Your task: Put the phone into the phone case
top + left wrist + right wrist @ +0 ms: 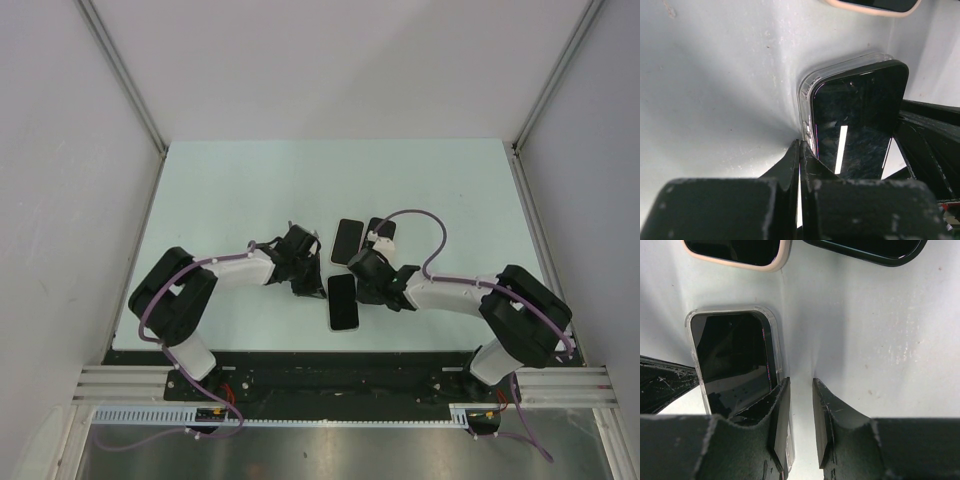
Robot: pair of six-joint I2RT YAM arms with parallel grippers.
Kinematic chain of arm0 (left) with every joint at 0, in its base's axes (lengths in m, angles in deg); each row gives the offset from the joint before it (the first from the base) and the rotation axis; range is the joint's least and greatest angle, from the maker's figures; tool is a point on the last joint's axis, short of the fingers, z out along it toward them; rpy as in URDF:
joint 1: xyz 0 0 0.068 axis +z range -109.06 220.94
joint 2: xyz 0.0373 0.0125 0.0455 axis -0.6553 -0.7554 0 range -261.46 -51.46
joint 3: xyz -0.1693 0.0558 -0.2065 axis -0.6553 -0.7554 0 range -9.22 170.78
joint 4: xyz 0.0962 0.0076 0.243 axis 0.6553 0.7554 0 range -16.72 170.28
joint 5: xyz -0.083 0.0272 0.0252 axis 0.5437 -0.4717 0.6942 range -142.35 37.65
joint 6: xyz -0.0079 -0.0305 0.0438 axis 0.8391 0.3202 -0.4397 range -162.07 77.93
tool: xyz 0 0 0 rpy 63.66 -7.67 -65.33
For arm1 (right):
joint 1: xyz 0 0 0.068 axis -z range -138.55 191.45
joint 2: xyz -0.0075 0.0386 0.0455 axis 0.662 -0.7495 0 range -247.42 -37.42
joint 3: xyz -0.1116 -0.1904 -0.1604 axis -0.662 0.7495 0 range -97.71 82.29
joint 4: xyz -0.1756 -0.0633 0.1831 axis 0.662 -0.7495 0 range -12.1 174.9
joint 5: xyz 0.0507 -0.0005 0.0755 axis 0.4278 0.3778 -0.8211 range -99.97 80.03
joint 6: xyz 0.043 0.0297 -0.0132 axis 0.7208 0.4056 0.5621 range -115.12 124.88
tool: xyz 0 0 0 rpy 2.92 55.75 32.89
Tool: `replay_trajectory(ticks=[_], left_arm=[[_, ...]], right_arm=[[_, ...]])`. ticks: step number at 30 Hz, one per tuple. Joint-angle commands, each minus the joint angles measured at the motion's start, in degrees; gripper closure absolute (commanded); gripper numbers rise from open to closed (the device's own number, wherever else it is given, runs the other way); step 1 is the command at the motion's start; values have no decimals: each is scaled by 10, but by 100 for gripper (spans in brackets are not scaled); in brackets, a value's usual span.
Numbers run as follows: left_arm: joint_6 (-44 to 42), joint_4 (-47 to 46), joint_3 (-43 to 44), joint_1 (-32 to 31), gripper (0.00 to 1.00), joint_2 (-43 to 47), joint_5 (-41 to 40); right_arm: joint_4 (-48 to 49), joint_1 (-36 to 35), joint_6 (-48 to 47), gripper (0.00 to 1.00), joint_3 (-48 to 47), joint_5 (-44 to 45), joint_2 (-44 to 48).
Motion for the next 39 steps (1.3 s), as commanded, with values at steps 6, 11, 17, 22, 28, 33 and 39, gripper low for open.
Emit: replay_trajectory(ticks=[6, 11, 17, 22, 28, 33, 39], left_arm=[[11, -35, -14, -11, 100, -8, 32], [5, -21, -5, -10, 100, -1, 28], [1, 6, 0, -9, 100, 3, 11], [-4, 40, -5, 10, 91, 34, -1], [-9, 33, -9, 13, 73, 73, 7], [-7, 3, -13, 14, 66, 65, 30], [-7, -15, -15, 13, 66, 45, 46]], right_arm=[[-29, -21, -9, 68, -29, 16, -34], [-35, -18, -20, 66, -37, 11, -29], [-50, -7, -19, 62, -40, 1, -36], [-97, 14, -36, 60, -39, 5, -2], [-120, 32, -49, 56, -39, -14, 51], [-51, 48, -53, 55, -1, -97, 75], [64, 60, -51, 52, 55, -181, 81]])
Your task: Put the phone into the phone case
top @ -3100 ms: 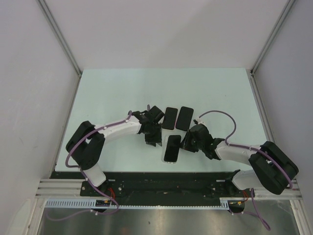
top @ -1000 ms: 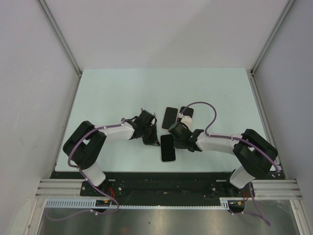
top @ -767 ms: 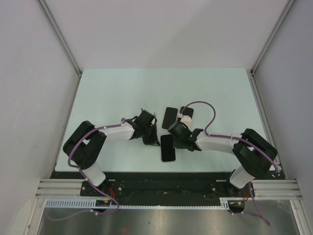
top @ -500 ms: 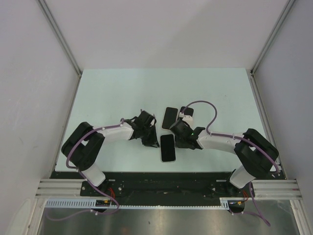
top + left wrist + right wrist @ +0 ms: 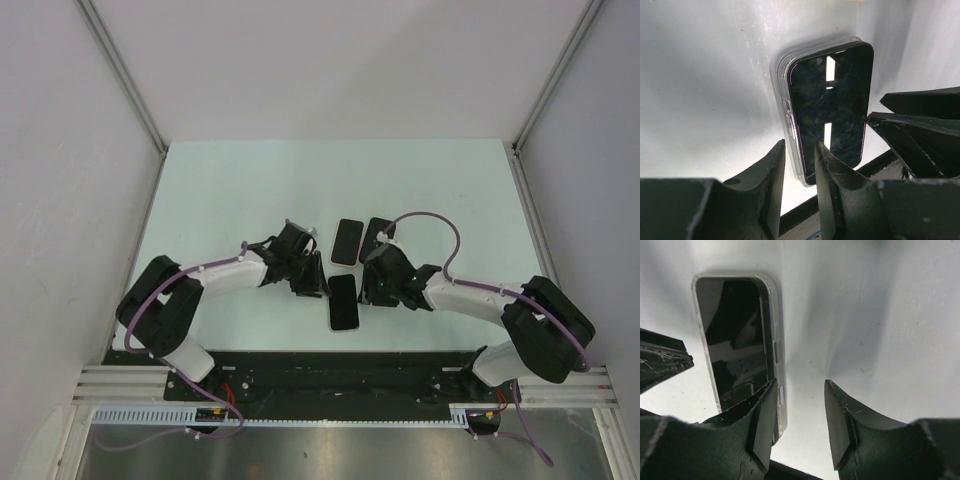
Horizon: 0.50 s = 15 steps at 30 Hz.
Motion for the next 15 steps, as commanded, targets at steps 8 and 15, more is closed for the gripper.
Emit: replay_trajectory(ticks=[8, 15], left_arm=[[-4, -45, -12, 4, 65, -41, 24], [-3, -52, -23, 3, 65, -39, 27]], right_arm=[[195, 15, 19, 49, 76, -124, -5], [204, 17, 29, 47, 87, -121, 3]])
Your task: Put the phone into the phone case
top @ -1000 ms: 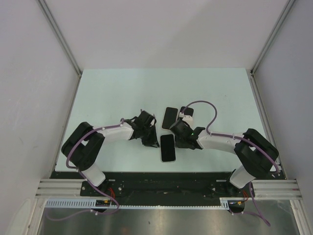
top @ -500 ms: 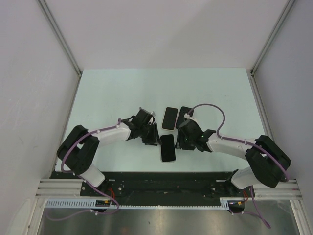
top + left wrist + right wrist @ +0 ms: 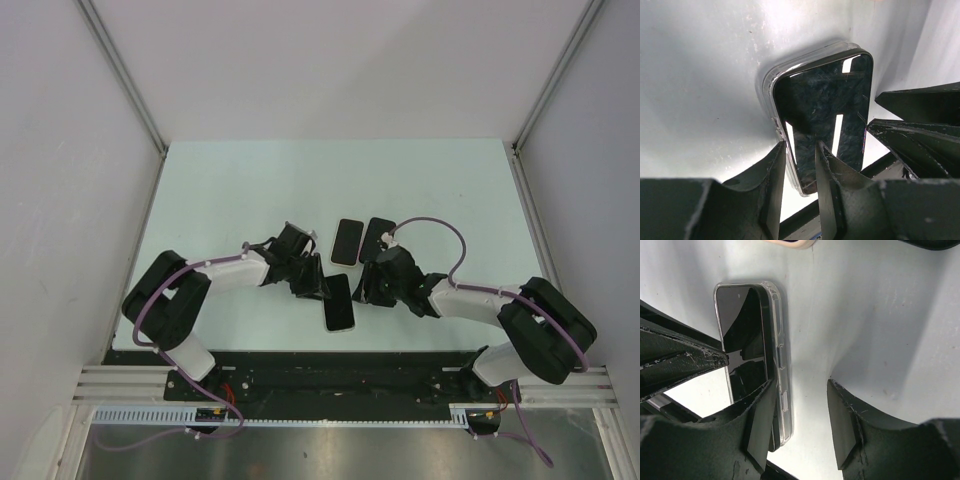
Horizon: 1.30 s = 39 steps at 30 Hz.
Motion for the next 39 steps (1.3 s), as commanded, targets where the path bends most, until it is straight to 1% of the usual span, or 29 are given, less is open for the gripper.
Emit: replay_trajectory(ticks=[1, 6, 7, 9, 11, 12, 14, 17, 18, 21, 22, 24, 30, 32, 33, 35, 39], left_arm=[[-3, -28, -17, -3, 65, -9, 5], [0, -17, -27, -3, 65, 13, -5], [-1, -8, -28, -3, 64, 20, -9], [-7, 7, -27, -3, 60, 35, -22], [-10, 22, -21, -3, 59, 42, -36], [-9, 42, -19, -2, 60, 45, -45], [-9, 50, -20, -3, 64, 51, -61], [-7, 61, -27, -3, 75, 61, -81], [-7, 63, -28, -3, 81, 60, -91], [-9, 57, -30, -2, 91, 44, -84], [-8, 49, -31, -3, 93, 40, -77], [-1, 29, -38, -3, 95, 25, -64], [12, -10, -50, -3, 97, 0, -25], [14, -24, -60, -3, 97, -2, -9], [19, -32, -60, -2, 97, -4, -5], [20, -38, -62, -3, 97, -8, 6], [18, -39, -68, -2, 97, -8, 3]], right_arm=[[33, -4, 20, 47, 8, -36, 4], [0, 10, 25, 47, 10, -23, 28], [-1, 10, 25, 47, 13, -23, 38], [5, 11, 25, 47, 17, -27, 46], [29, 11, 29, 46, 26, -42, 50], [37, 10, 29, 45, 30, -46, 50], [50, 9, 32, 44, 32, -48, 42], [63, 6, 29, 43, 33, -54, 32], [65, 4, 28, 43, 34, -55, 29], [80, 3, 26, 41, 33, -59, 14], [89, 1, 25, 41, 33, -61, 9], [97, -1, 27, 41, 33, -62, -6], [135, -9, 36, 40, 33, -74, -42], [152, -9, 45, 40, 33, -94, -53], [175, -7, 49, 40, 33, -107, -58], [202, -3, 60, 40, 33, -150, -71], [263, 10, 71, 40, 37, -198, -77]])
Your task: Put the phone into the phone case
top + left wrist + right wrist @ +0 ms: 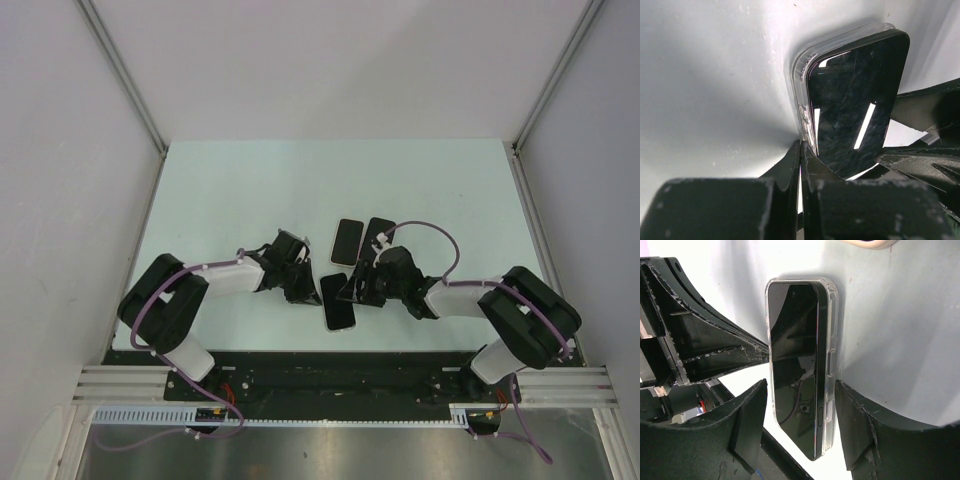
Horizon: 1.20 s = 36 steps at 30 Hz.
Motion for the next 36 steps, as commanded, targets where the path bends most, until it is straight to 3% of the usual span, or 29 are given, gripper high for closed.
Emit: replay_trajectory(ticks=[1, 9, 18, 26, 33, 36], left_arm=[[3, -22, -24, -11, 97, -21, 3], [-1, -20, -27, -11, 97, -22, 3], [-2, -19, -24, -10, 97, -18, -2], [-3, -14, -29, -11, 96, -8, -7], [-7, -10, -32, -6, 93, 3, -8], [-8, -10, -40, 4, 92, 19, 3]], right_arm=[[94, -1, 26, 39, 6, -93, -23], [238, 32, 75, 40, 43, -183, -51], [306, 39, 100, 40, 46, -228, -79], [233, 52, 74, 44, 48, -198, -74], [211, 61, 66, 62, 48, -192, -70], [218, 62, 67, 64, 48, -199, -68]])
